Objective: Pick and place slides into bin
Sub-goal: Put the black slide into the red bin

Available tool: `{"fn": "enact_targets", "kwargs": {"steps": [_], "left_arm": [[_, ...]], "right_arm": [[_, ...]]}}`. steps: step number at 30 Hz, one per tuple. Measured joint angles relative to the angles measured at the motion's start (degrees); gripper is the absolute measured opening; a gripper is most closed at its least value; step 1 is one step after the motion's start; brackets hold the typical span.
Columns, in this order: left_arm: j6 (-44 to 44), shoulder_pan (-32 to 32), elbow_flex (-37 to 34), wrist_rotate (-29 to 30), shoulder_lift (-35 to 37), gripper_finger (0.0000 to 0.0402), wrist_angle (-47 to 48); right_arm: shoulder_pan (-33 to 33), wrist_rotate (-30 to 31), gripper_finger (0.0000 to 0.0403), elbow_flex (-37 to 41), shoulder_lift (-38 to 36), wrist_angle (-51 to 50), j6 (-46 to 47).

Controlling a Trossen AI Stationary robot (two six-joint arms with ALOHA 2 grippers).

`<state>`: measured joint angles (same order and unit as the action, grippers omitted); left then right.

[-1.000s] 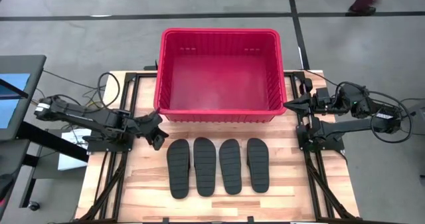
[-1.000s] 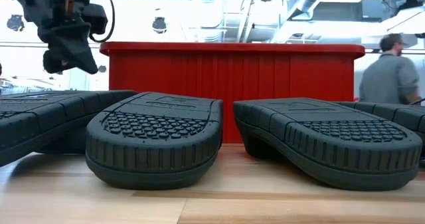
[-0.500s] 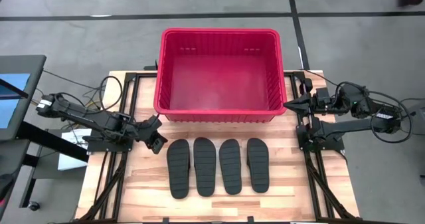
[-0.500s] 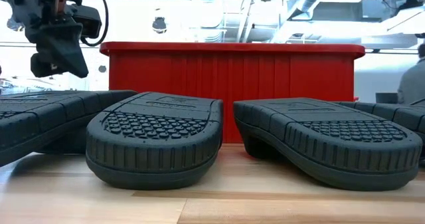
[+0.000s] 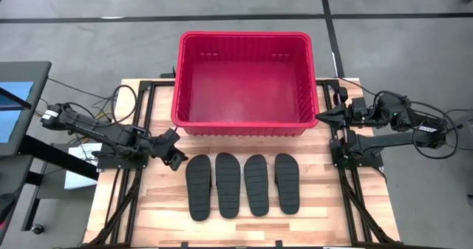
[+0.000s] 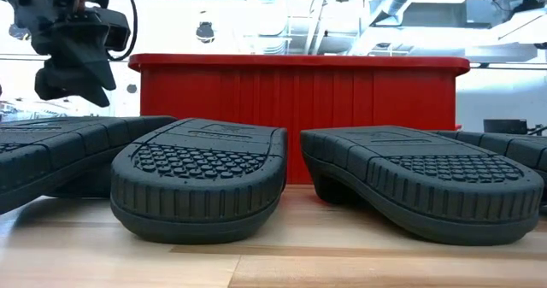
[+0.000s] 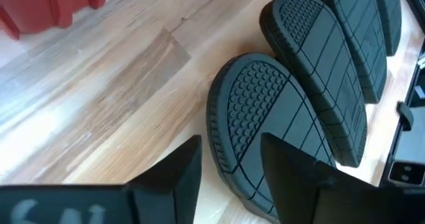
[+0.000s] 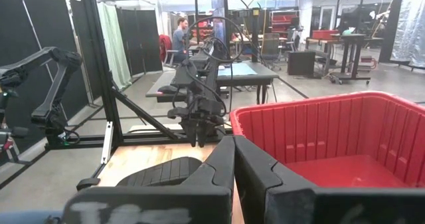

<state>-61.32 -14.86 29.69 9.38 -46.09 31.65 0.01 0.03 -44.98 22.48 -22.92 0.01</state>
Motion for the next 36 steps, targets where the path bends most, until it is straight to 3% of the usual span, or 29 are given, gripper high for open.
{"fn": "enact_targets", "kwargs": {"steps": [9, 18, 36], "left_arm": [[-1.7, -3.5, 0.0, 3.7, -4.4, 0.0152, -6.1], [-6.8, -8.1, 0.1, 9.5, -9.4, 0.0153, -5.6], [-6.5, -9.7, 0.1, 11.1, -12.1, 0.0153, -5.1]], "right_arm": [[0.0, 0.0, 0.0000, 0.0, 0.0, 0.0, 0.0], [0.0, 0.0, 0.0000, 0.0, 0.0, 0.0, 0.0], [0.0, 0.0, 0.0000, 0.0, 0.0, 0.0, 0.0]]}}
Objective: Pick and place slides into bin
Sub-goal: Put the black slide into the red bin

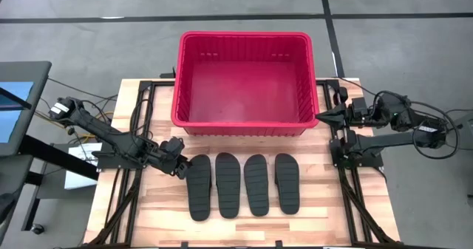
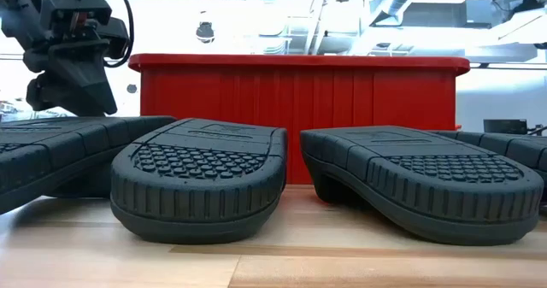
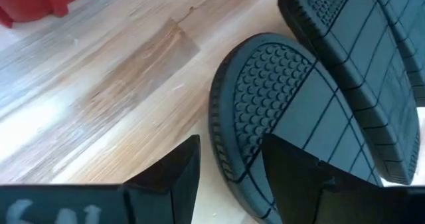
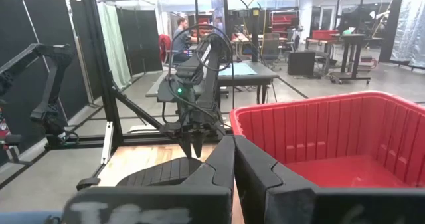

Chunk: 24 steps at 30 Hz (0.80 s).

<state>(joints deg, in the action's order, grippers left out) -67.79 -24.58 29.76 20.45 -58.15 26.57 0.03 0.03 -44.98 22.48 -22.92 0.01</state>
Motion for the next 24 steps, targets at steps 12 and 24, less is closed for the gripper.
{"fn": "enact_targets", "kwargs": {"steps": [12, 24], "left_arm": [[1.5, 0.0, 0.0, -0.5, 0.0, 0.0153, -0.5], [2.1, 0.0, 0.0, -0.5, 0.0, 0.0153, -0.2]], "right_arm": [[0.0, 0.0, 0.0000, 0.0, 0.0, 0.0, 0.0], [0.0, 0.0, 0.0000, 0.0, 0.0, 0.0, 0.0]]}}
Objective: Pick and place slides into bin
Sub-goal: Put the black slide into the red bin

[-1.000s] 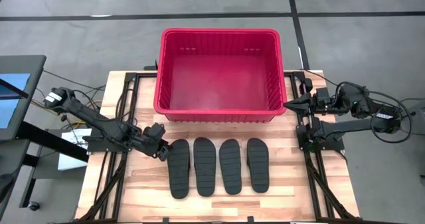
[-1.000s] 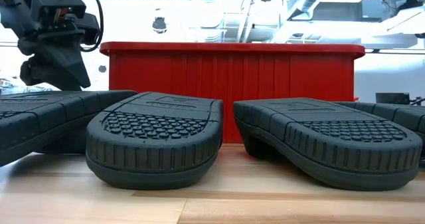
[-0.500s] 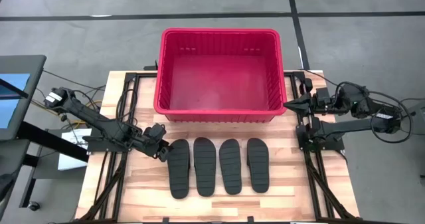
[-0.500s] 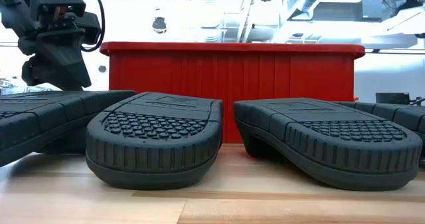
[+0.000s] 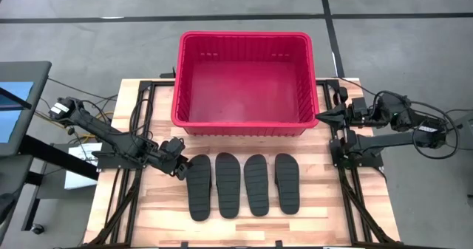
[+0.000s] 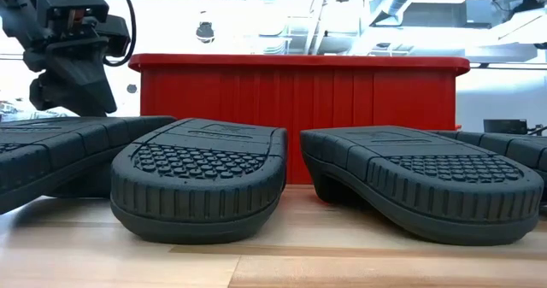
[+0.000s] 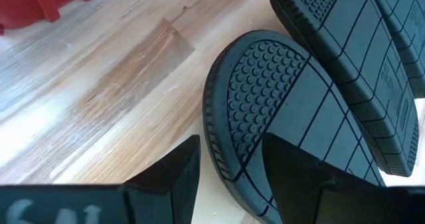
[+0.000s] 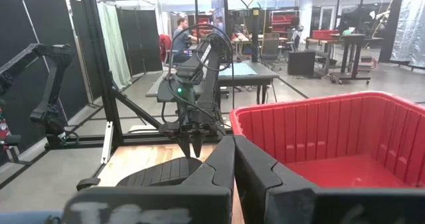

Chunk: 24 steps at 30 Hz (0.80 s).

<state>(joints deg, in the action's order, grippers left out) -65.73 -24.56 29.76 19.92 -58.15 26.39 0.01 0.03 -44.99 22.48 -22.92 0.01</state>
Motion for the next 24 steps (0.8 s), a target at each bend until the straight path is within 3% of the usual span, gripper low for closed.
{"fn": "enact_targets", "kwargs": {"steps": [24], "left_arm": [[7.5, 0.0, 0.0, 0.3, 0.0, 0.0153, 0.2]], "right_arm": [[0.0, 0.0, 0.0000, 0.0, 0.0, 0.0, 0.0]]}}
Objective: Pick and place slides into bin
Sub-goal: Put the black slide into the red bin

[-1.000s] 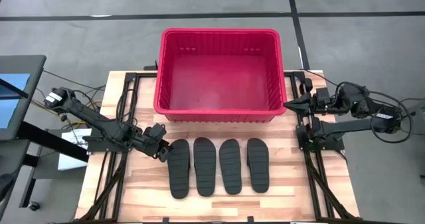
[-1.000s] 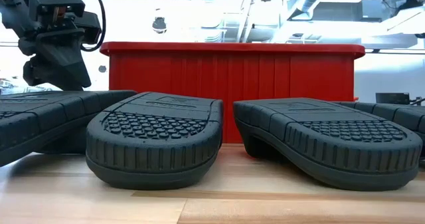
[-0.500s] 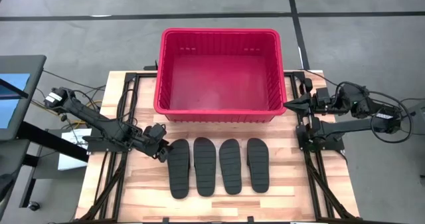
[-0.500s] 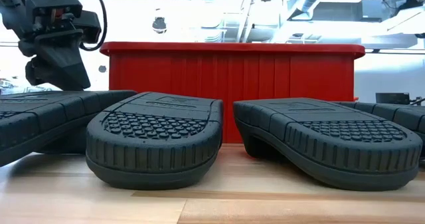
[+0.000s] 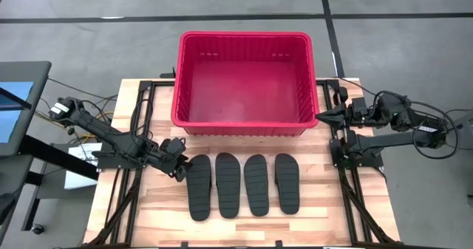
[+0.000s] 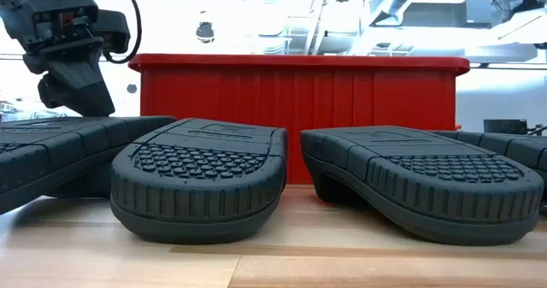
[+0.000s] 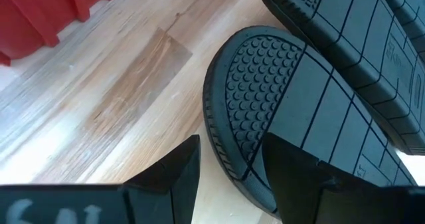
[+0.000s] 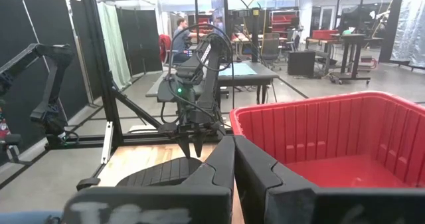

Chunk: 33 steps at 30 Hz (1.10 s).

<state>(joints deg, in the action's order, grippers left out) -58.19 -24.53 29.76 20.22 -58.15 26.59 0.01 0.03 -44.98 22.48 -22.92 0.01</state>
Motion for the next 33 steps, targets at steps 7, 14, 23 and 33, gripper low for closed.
{"fn": "enact_targets", "kwargs": {"steps": [7, 14, 23, 33], "left_arm": [[-0.6, 0.7, 0.0, -0.6, 0.0, 0.0155, 0.0], [-0.8, 1.1, 0.0, -1.4, -0.3, 0.0171, -0.2], [-0.9, 1.1, 0.0, 0.0, -4.7, 0.0175, -0.6], [-1.0, 1.1, 0.0, -2.7, -6.8, 0.0174, -1.1]], "right_arm": [[0.0, 0.0, 0.0000, 0.0, 0.0, 0.0, 0.0], [0.0, 0.0, 0.0000, 0.0, 0.0, 0.0, 0.0], [0.0, 0.0, 0.0000, 0.0, 0.0, 0.0, 0.0], [0.0, 0.0, 0.0000, 0.0, 0.0, 0.0, 0.0]]}}
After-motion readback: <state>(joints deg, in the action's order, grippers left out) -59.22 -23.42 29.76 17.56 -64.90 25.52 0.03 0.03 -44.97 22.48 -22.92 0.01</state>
